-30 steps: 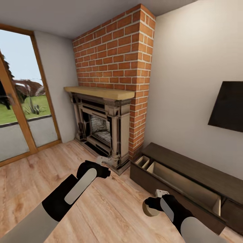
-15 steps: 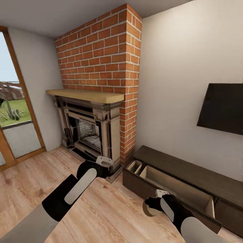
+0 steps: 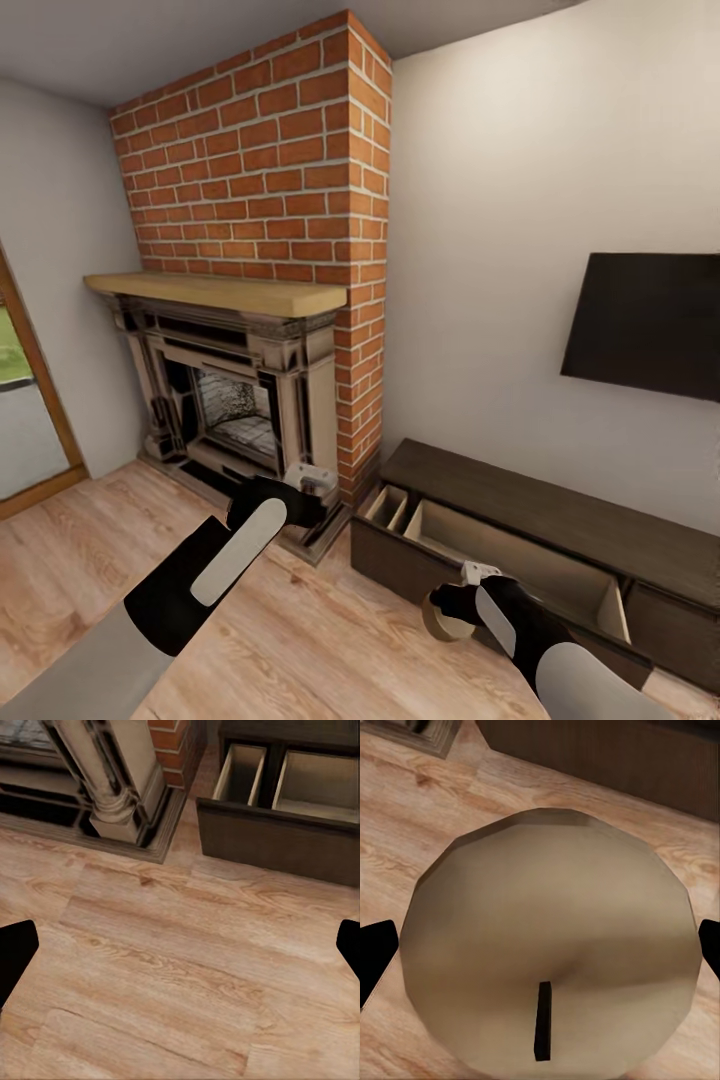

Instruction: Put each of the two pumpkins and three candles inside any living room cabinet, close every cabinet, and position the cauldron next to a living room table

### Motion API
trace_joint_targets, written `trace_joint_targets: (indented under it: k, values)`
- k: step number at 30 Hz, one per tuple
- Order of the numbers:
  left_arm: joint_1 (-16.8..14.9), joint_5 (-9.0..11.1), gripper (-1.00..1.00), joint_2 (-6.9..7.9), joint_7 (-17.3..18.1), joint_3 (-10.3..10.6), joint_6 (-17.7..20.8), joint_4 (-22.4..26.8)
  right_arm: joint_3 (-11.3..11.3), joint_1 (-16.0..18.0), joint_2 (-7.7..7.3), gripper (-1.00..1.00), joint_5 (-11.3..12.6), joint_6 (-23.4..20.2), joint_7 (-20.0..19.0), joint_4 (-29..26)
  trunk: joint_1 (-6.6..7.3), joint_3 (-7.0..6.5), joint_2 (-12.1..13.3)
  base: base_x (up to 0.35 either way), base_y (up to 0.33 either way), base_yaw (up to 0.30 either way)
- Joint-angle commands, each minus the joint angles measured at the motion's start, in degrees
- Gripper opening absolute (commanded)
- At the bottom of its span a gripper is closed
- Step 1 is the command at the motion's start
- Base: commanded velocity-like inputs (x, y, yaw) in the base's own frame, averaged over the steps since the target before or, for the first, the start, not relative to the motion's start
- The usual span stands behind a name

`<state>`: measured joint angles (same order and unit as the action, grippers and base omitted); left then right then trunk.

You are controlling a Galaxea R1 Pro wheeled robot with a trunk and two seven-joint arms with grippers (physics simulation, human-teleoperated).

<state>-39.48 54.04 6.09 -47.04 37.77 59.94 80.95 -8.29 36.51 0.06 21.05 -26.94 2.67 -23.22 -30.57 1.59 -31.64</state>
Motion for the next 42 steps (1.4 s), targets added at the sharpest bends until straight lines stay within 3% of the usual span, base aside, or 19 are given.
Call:
trace_joint_targets:
  k: [1, 12, 24, 42]
  values:
    - [-0.1, 0.5, 1.00, 0.06, -0.6, 0.1, 0.1, 0.1, -0.2, 0.1, -0.04, -1.00, 0.4, -0.3, 0.3, -0.1, -0.05, 0.06, -0.1, 0.154, 0.259, -0.228]
    - [-0.1, 0.5, 1.00, 0.06, -0.6, 0.1, 0.1, 0.1, -0.2, 0.1, -0.13, -1.00, 0.4, -0.3, 0.3, -0.1, -0.05, -0.66, -0.1, 0.182, 0.208, -0.228]
    - [-0.1, 0.5, 1.00, 0.06, -0.6, 0.3, 0.1, 0.1, -0.2, 0.1, -0.23, -1.00, 0.4, -0.4, 0.3, -0.1, -0.05, -1.43, -0.1, 0.219, 0.028, -0.232]
    - [-0.1, 0.5, 1.00, 0.06, -0.7, 0.5, 0.1, 0.1, -0.1, 0.1, -0.32, -1.00, 0.4, -0.5, 0.3, -0.1, -0.05, -2.57, -0.1, 0.017, 0.000, -0.237]
